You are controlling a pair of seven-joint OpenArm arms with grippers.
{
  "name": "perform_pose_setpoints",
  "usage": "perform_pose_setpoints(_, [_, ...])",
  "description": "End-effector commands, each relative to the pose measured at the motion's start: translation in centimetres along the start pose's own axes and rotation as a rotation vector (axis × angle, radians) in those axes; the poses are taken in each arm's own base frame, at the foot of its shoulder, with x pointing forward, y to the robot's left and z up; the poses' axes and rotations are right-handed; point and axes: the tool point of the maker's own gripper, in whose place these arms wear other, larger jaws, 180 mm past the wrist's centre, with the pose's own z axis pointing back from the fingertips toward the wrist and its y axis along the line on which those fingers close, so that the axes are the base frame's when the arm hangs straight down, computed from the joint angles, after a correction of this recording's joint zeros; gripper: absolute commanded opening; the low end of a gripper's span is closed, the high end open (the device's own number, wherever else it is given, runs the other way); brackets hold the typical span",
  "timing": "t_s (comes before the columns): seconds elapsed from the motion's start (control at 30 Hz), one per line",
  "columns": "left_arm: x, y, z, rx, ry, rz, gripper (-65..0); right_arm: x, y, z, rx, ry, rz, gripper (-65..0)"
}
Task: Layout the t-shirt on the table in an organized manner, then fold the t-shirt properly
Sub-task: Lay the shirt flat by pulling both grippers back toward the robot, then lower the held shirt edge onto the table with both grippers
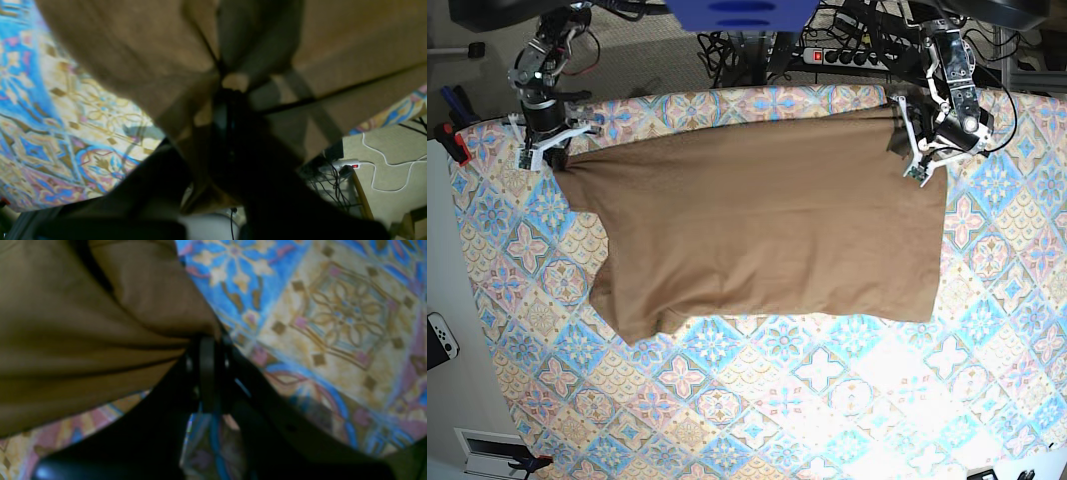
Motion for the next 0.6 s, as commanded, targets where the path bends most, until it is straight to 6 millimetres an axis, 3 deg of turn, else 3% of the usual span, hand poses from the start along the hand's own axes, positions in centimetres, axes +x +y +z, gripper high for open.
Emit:
perform_pose_setpoints(0.0, [0.0,1.2,0.5,0.044,-0.003,-0.001,-65.0,0.7,-1.1,0.2,-0.037,-0.012,0.014,-65.0])
perform_pose_setpoints(0.17, [0.4,1.3,0.6,0.046,-0.022,-0.001,-65.0,-0.3,-1.4,0.8,-0.041,0.008,0.021,-65.0])
perform_pose_setpoints(0.37, [1.9,2.1,1.1,0.065,-0.057,0.003,-65.0,3.7,-1.0,1.8,-0.045,-0.090,0.075,-65.0])
perform_pose_setpoints(0.43, [2.8,2.6,1.8,0.086,-0.079,0.005,-65.0,5.0,0.0,2.1,-0.001,-0.121,0.112,-65.0])
perform_pose_setpoints(0.57, [5.1,4.1,3.5,0.134,-0.129,0.015,-65.0,5.3,1.3,2.3,0.064,-0.110,0.160,-65.0])
